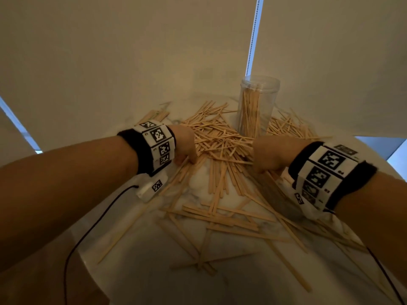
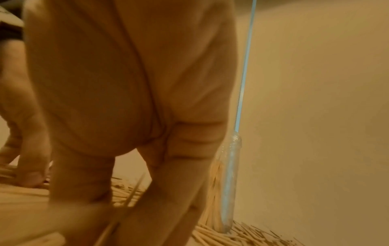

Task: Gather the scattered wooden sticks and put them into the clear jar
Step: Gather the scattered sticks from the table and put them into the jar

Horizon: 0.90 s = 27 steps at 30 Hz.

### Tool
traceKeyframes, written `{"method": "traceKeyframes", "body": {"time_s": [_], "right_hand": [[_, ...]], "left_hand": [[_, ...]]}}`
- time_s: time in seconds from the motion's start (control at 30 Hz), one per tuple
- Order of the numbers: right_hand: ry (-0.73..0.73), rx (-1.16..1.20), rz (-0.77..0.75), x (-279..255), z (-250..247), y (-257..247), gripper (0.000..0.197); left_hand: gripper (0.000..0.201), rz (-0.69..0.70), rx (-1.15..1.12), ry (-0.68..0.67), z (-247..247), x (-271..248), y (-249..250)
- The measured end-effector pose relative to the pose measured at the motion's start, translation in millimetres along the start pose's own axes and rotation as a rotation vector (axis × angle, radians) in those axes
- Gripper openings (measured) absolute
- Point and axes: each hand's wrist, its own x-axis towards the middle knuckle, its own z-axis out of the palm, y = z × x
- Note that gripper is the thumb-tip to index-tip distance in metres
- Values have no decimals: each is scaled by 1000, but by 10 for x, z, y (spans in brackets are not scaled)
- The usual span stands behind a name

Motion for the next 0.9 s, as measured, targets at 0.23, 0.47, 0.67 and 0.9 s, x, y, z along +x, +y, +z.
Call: {"method": "traceKeyframes", "body": {"time_s": [0.23,0.47,0.67,0.9], "right_hand": [[33,423,23,6,-170,226,11],[164,731,55,-50,-308,303,3],[266,848,37,-26,-313,269,12],[373,973,-19,31,-329,209,11]], "left_hand": [[35,-86,-116,6,-76,-18,-103],[7,-144,-852,-13,-85,105,-226],[27,-174,-1034,35,-18,123,-169],[27,-131,-1309,-69,-51,101,-73]]}}
